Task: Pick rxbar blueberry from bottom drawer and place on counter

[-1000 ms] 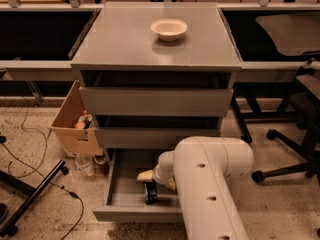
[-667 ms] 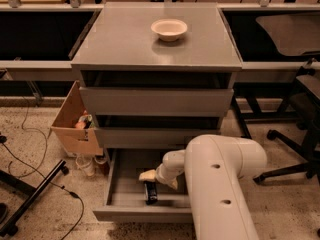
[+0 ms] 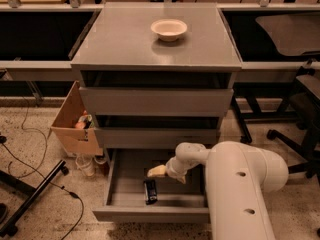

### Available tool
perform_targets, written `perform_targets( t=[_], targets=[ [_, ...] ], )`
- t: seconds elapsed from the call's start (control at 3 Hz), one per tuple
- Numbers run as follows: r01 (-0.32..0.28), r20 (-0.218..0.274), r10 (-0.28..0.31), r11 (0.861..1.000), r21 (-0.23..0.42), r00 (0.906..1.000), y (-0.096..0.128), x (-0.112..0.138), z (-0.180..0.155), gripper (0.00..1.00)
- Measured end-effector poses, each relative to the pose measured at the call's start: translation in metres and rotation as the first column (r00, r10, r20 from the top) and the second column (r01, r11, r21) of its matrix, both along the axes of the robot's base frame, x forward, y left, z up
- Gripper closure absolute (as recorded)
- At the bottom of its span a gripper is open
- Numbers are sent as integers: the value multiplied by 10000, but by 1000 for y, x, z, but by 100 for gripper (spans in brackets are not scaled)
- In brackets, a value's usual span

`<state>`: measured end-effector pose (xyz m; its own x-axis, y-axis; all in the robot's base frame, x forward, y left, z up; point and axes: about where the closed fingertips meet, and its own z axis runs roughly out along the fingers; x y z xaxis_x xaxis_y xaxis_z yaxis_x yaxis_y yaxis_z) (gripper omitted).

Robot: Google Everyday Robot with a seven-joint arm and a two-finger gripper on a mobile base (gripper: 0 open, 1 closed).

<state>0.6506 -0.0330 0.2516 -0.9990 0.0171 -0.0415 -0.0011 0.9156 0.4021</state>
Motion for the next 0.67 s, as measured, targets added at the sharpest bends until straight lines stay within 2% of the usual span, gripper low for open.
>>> perform_targets(
  t=[0.33,0.67],
  targets=[
    [-294,7,294,9996,-45,9996,0,0,1,0],
    [-294,7,294,9996,-45,9996,0,0,1,0]
  ],
)
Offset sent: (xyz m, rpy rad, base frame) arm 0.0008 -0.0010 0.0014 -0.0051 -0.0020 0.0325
